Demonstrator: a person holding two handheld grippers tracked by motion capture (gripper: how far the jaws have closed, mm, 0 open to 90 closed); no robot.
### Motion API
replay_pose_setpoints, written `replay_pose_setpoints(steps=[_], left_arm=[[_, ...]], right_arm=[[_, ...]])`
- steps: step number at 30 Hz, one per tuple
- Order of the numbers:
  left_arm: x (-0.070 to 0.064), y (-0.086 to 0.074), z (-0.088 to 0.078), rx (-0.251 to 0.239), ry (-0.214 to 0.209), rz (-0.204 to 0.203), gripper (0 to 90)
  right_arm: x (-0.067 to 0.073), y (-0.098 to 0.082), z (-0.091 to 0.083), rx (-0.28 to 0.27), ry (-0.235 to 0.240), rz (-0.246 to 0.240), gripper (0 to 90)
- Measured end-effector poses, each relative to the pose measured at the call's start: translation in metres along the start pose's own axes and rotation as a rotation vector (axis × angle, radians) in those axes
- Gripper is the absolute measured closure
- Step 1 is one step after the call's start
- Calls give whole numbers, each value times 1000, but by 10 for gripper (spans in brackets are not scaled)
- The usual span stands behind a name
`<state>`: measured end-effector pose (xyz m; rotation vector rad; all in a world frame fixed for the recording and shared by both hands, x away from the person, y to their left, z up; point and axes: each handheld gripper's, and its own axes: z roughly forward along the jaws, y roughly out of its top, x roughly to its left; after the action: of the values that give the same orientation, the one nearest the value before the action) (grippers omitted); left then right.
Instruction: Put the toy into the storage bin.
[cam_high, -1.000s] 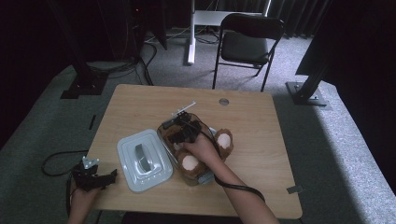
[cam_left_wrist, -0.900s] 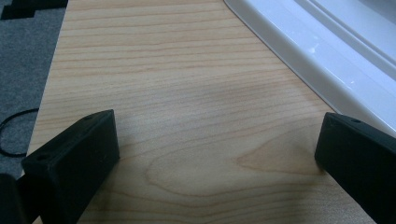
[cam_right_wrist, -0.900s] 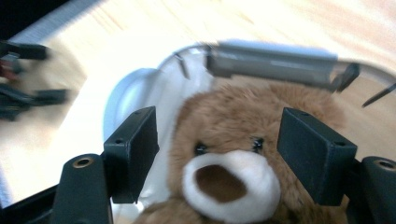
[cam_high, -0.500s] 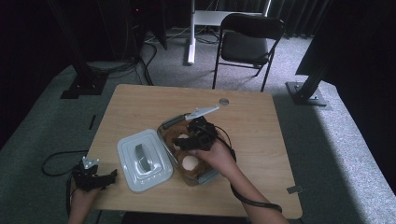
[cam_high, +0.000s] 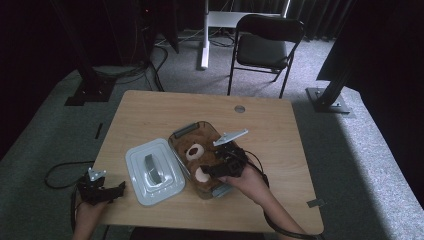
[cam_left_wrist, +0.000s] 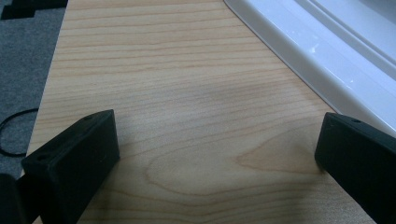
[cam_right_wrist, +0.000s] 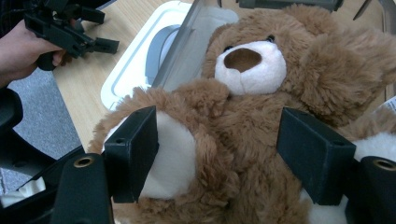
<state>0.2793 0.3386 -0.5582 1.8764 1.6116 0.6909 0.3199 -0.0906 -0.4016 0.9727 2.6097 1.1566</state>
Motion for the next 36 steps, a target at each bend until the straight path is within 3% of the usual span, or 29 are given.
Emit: replay_pose_setpoints(steps=[7,9,11,14,17,20,24,28,30,32,33,36], left_arm=[[0,0,0,1,-2,2,3],[0,0,0,1,-2,2,3],[0,0,0,1,-2,2,3],[0,0,0,1,-2,2,3],[0,0,0,0,-2,2,3],[0,0,0,-1,-2,1,3],[0,0,0,-1,-1,2,3],[0,0,0,-1,-1,2,3],[0,0,0,-1,-1,2,3],[0,0,0,-1,-1,2,3],[0,0,0,-1,-1,2,3],[0,0,0,-1,-1,2,3]], right_arm=[[6,-3,-12,-14,20,-14,286],[9,-8,-15,-12,46,-14,287],[12,-12,-16,-8,54,-18,326],[13,-15,-9,19,48,-35,322],[7,-14,0,31,48,-18,318],[2,-9,7,35,18,-12,328],[0,-3,29,97,0,-31,329],[4,0,50,179,-39,-72,328],[11,2,59,218,-97,-112,328],[16,3,63,253,-126,-145,327],[18,3,65,266,-138,-169,328],[21,2,66,263,-155,-174,331]])
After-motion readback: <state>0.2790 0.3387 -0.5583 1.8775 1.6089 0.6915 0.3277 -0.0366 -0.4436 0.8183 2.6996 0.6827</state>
